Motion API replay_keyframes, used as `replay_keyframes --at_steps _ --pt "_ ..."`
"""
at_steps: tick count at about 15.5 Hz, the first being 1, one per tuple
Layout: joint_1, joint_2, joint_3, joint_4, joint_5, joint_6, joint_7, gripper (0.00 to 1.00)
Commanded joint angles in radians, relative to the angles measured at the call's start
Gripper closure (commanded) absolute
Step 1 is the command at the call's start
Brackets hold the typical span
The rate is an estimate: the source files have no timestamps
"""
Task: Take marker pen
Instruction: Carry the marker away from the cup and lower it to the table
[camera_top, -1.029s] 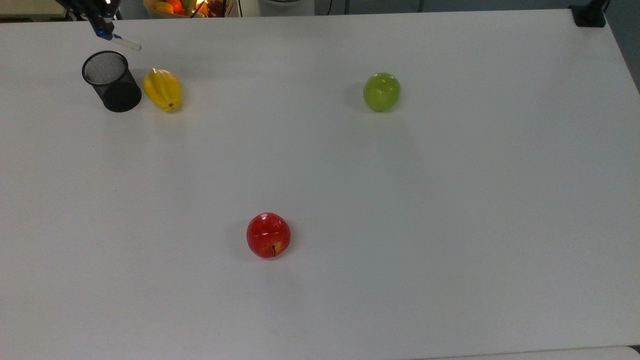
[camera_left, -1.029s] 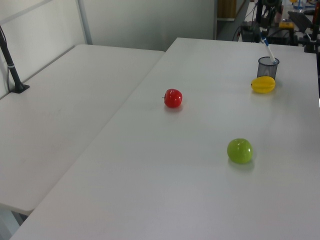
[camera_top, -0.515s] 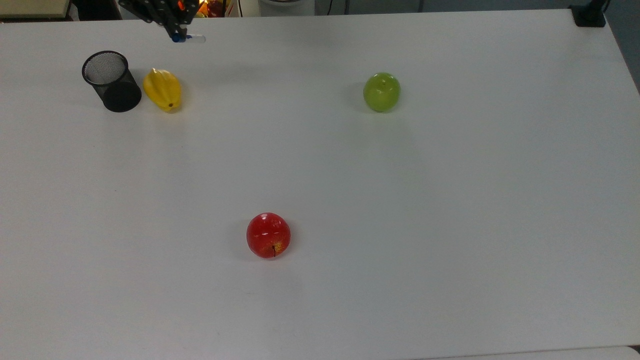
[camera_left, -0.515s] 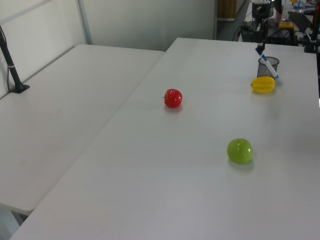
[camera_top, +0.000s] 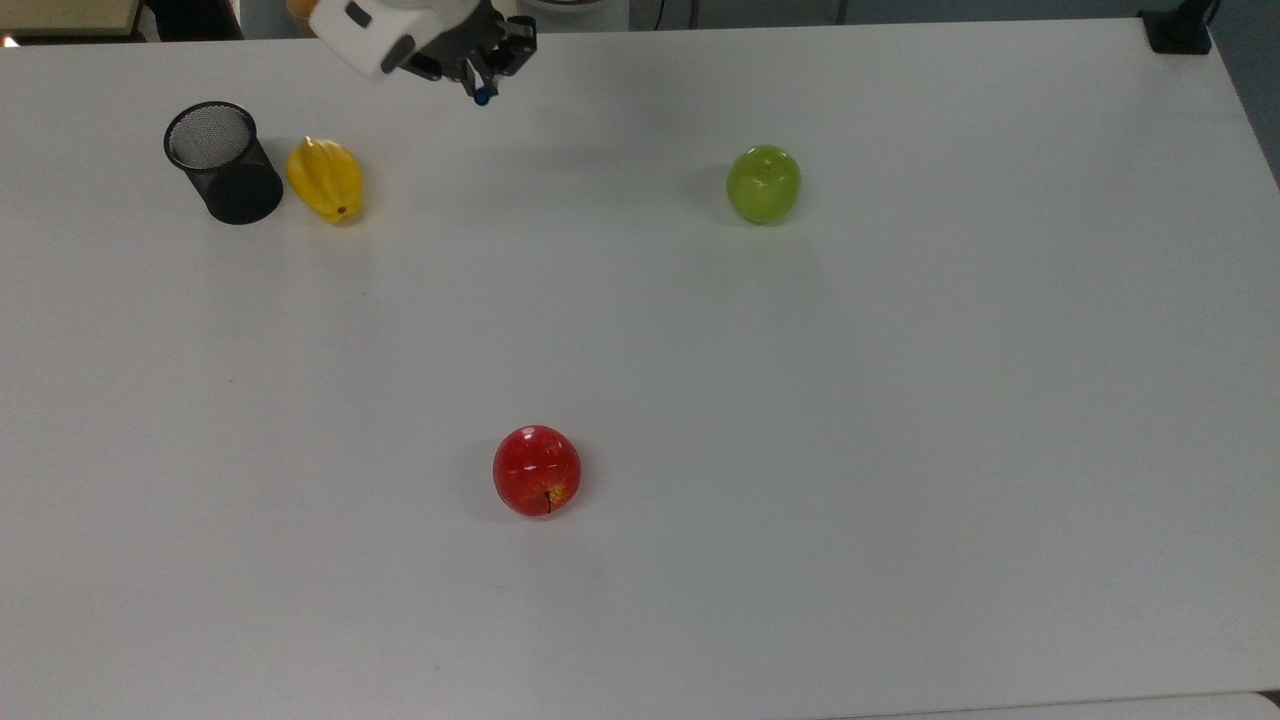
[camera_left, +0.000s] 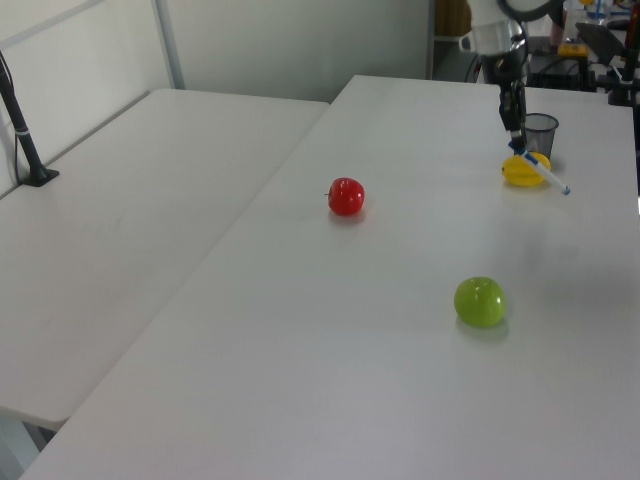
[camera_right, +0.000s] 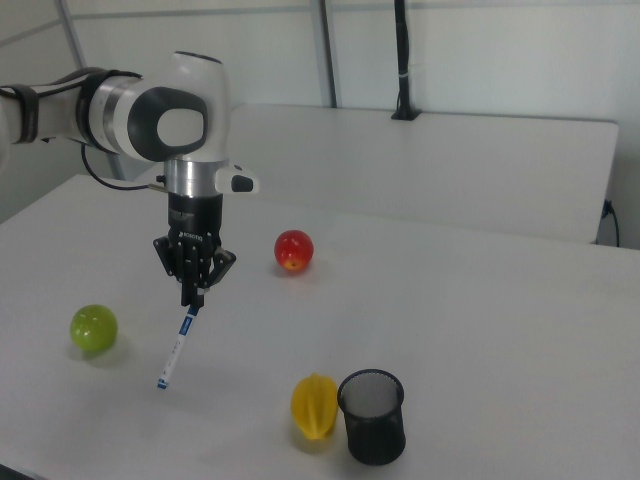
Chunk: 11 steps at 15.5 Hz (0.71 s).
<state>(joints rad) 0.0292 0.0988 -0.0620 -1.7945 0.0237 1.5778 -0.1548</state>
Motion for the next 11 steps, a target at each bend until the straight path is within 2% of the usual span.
replay_keyframes --at_steps 1,8,11 --pt "0.037 0.076 0.004 -0.006 -0.008 -0.018 0.026 0.99" --pt "0.054 0.202 0.018 0.001 -0.039 -0.002 0.049 0.93" --pt "0.054 0.234 0.028 0.001 -0.039 0.040 0.079 0.85"
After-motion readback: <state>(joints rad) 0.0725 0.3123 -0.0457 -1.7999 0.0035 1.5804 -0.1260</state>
